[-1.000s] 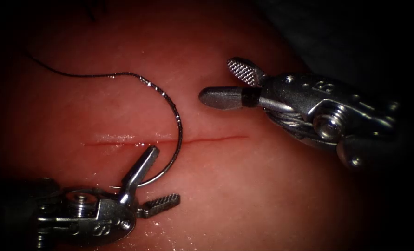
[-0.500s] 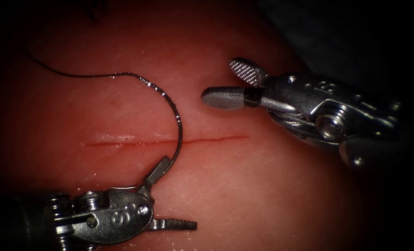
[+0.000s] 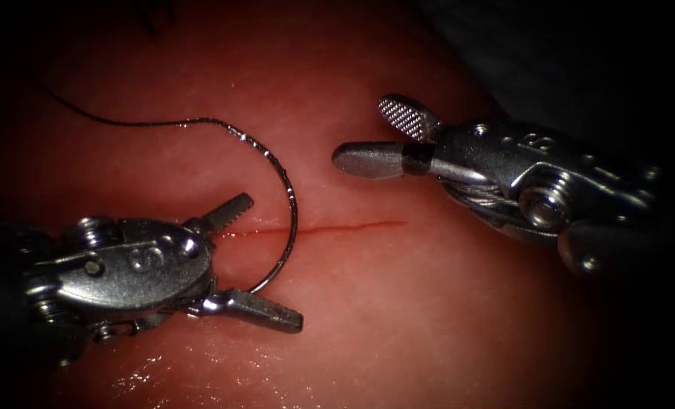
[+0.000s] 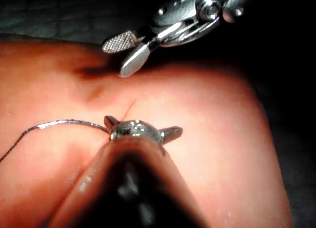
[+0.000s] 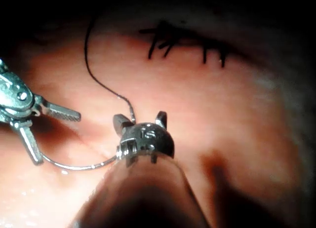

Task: Wound Closure
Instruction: Pick up the needle with the left gripper

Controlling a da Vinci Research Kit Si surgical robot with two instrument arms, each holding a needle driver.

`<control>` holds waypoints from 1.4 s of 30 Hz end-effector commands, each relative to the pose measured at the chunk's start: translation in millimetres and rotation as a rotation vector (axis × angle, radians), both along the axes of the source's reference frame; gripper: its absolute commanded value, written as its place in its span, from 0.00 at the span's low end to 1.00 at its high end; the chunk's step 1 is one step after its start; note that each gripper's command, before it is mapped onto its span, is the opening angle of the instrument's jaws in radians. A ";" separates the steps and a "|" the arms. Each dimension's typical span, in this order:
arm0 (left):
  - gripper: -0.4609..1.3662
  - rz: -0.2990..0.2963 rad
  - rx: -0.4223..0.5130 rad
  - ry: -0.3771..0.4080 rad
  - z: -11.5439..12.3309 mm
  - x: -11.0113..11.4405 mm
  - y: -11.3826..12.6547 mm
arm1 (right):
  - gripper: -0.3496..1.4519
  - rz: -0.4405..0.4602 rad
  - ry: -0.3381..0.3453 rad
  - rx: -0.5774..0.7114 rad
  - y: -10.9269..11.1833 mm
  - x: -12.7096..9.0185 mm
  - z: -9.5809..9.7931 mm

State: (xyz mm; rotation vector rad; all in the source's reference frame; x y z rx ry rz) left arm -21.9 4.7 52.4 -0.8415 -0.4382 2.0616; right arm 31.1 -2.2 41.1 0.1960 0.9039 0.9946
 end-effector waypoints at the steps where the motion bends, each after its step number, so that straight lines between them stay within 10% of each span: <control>1: 0.74 0.014 0.007 0.004 0.4 -0.2 -0.1 | 0.76 -0.002 0.002 0.001 0.0 0.0 0.0; 27: 0.76 0.072 0.083 -0.003 7.4 0.6 -4.6 | 0.76 0.000 0.001 0.001 0.0 -0.1 -0.1; 34: 0.61 0.077 0.083 0.004 7.9 1.1 -4.5 | 0.75 0.000 0.001 0.001 0.0 -0.1 -0.1; 42: 0.17 0.031 0.031 0.051 8.1 1.9 -3.3 | 0.76 0.000 0.000 0.001 0.0 -0.1 -0.2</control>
